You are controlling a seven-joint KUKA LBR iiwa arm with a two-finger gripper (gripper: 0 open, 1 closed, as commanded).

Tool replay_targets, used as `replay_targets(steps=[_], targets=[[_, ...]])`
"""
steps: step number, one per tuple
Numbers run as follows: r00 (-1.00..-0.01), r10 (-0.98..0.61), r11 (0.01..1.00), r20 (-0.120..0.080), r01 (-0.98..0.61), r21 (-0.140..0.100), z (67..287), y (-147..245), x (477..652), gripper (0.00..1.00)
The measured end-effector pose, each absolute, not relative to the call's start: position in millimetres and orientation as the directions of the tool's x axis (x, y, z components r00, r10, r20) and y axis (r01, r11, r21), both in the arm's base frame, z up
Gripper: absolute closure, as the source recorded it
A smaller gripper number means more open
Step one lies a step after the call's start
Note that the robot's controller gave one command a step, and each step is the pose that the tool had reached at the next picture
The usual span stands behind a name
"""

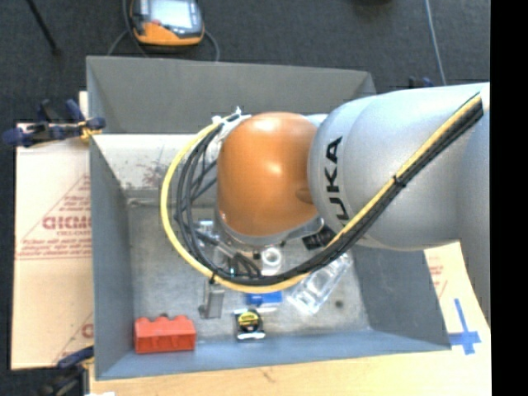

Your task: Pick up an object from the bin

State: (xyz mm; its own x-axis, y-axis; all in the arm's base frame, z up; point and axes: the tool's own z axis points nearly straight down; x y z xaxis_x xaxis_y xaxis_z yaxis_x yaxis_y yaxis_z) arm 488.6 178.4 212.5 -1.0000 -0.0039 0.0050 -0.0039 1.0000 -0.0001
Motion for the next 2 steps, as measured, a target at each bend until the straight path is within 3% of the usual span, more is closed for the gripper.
replay_targets(steps=[1,2], targets=[[-0.996,-0.085,0.996,0.005,-0.085,-0.004,91.3,84.7,493.6,0.0],[-0.892,-0.45,0.893,-0.026,-0.45,-0.008,73.8,45.4,478.7,0.0]])
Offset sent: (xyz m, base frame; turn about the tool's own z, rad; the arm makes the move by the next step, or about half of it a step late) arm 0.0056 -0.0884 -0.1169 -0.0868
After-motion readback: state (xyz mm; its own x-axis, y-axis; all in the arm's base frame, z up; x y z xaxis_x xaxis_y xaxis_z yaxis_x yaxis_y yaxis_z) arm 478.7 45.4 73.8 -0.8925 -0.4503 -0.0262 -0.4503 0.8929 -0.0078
